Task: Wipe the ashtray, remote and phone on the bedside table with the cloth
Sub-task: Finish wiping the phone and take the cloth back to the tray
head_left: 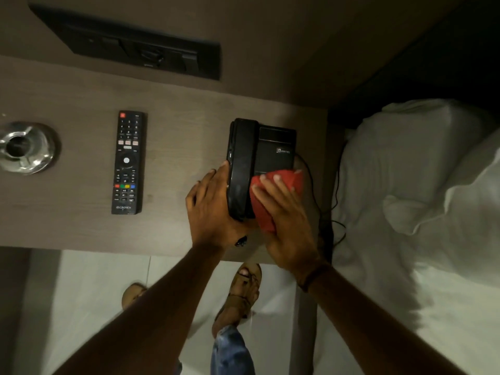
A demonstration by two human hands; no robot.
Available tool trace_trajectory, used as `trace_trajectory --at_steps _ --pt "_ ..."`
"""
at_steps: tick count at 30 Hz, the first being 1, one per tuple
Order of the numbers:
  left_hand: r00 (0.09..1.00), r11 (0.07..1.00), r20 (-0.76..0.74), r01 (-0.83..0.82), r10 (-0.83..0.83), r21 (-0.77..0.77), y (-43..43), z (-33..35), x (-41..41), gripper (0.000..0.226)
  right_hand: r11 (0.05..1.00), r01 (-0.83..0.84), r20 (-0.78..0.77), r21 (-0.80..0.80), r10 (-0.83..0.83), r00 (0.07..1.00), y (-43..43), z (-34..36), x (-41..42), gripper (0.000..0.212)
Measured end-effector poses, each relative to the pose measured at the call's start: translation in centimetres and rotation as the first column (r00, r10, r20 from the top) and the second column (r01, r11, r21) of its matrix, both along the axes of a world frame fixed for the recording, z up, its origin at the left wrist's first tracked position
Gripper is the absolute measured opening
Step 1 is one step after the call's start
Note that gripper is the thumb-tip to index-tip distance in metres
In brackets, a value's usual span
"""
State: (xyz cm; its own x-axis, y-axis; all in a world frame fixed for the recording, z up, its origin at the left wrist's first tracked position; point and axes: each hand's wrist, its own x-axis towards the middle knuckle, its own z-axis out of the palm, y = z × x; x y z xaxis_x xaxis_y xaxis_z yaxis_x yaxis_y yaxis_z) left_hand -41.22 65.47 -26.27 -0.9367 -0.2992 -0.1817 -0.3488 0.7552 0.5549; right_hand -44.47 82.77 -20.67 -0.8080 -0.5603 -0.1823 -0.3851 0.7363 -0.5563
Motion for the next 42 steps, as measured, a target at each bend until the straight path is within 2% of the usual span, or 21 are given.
trace_trajectory --at_steps 3,5,6,8,9,11,13,14,15,16,17,18,19,21,23,26,29,31,34,36,42 --pt "0.996 0.998 0.086 0.011 -0.016 0.055 -0.2 0.9 -0.1 0.133 0.989 0.02 0.124 -0.144 -0.002 0.992 1.5 1.2 1.6 0.052" --pt "0.992 0.997 0.121 0.018 -0.027 0.073 -0.3 1.4 -0.2 0.137 0.944 0.179 0.394 -0.277 -0.059 0.917 1.8 2.3 2.7 0.043" --pt "0.989 0.996 0.142 0.036 -0.047 0.077 -0.4 1.7 -0.4 0.143 0.873 0.376 0.558 -0.312 -0.151 0.816 1.8 3.4 3.1 0.039" --pt "0.966 0.99 0.221 0.124 -0.138 0.074 -1.0 2.6 -0.4 0.157 0.663 0.726 0.848 -0.18 -0.27 0.456 2.1 5.6 3.7 0.035" --pt "0.953 0.984 0.248 0.162 -0.175 0.069 -1.5 3.4 -0.1 0.162 0.562 0.821 0.902 -0.101 -0.296 0.313 2.3 6.7 4.1 0.032" --pt "0.942 0.98 0.269 0.186 -0.2 0.078 -2.7 6.0 0.9 0.162 0.423 0.906 0.934 -0.008 -0.321 0.158 2.5 9.9 4.7 0.025" --pt "0.959 0.966 0.243 0.089 -0.149 0.243 -3.9 10.4 2.2 0.136 0.308 0.95 0.978 0.049 -0.21 0.017 2.1 13.4 4.9 0.04" --pt "0.972 0.895 0.223 -0.04 -0.068 0.444 -4.2 12.9 3.2 0.106 0.282 0.957 0.991 0.063 -0.134 -0.026 1.3 15.5 4.9 0.048" --pt "0.964 0.727 0.26 -0.219 0.058 0.651 -4.5 15.8 4.2 0.073 0.275 0.959 0.997 0.072 -0.058 -0.058 0.2 17.8 4.9 0.054" --pt "0.932 0.483 0.341 -0.357 0.124 0.799 -4.9 18.9 5.1 0.051 0.287 0.954 0.996 0.082 -0.001 -0.086 -1.1 19.9 4.9 0.06" --pt "0.876 0.259 0.461 -0.482 0.141 0.837 -5.4 21.7 5.9 0.049 0.294 0.951 0.994 0.098 0.023 -0.109 -2.6 21.9 4.7 0.064" --pt "0.832 0.102 0.544 -0.554 0.113 0.826 -6.2 24.2 6.7 0.059 0.283 0.953 0.991 0.107 0.041 -0.124 -4.2 23.7 4.7 0.064" --pt "0.801 0.012 0.588 -0.593 0.111 0.805 -7.1 26.4 7.7 0.068 0.281 0.954 0.989 0.104 0.07 -0.129 -5.8 25.4 4.7 0.06" --pt "0.797 -0.034 0.578 -0.582 0.174 0.812 -9.8 30.3 9.8 0.066 0.322 0.944 0.99 0.07 0.094 -0.106 -9.7 28.5 4.4 0.058" --pt "0.827 0.055 0.499 -0.529 0.259 0.847 -12.3 33.5 12.0 0.053 0.382 0.924 0.994 0.036 0.085 -0.074 -13.6 30.3 4.6 0.072" --pt "0.813 0.142 0.418 -0.508 0.406 0.849 -16.8 37.1 15.3 0.034 0.57 0.821 0.989 -0.027 0.134 -0.061 -19.2 32.2 5.7 0.076" --pt "0.692 0.095 0.395 -0.555 0.604 0.827 -23.0 40.3 19.7 0.023 0.758 0.648 0.995 -0.077 0.104 -0.004 -27.7 33.5 8.3 0.049" --pt "0.58 0.083 0.378 -0.615 0.722 0.784 -27.1 41.6 22.8 0.019 0.851 0.514 0.987 -0.11 0.031 0.16 -33.7 34.1 10.2 0.04" --pt "0.431 0.065 0.351 -0.703 0.831 0.708 -34.2 42.7 28.3 0.009 0.951 0.249 0.918 -0.182 0.074 0.389 -43.5 34.8 13.6 0.039" --pt "0.37 0.052 0.347 -0.745 0.862 0.665 -39.3 42.8 32.0 0.008 0.978 0.097 0.88 -0.187 0.123 0.458 -50.4 34.7 15.9 0.034" --pt "0.143 -0.107 0.379 -0.817 0.914 0.566 -54.4 38.3 40.0 0.006 0.963 -0.218 0.81 -0.156 0.251 0.53 -70.7 30.5 23.5 0.021"
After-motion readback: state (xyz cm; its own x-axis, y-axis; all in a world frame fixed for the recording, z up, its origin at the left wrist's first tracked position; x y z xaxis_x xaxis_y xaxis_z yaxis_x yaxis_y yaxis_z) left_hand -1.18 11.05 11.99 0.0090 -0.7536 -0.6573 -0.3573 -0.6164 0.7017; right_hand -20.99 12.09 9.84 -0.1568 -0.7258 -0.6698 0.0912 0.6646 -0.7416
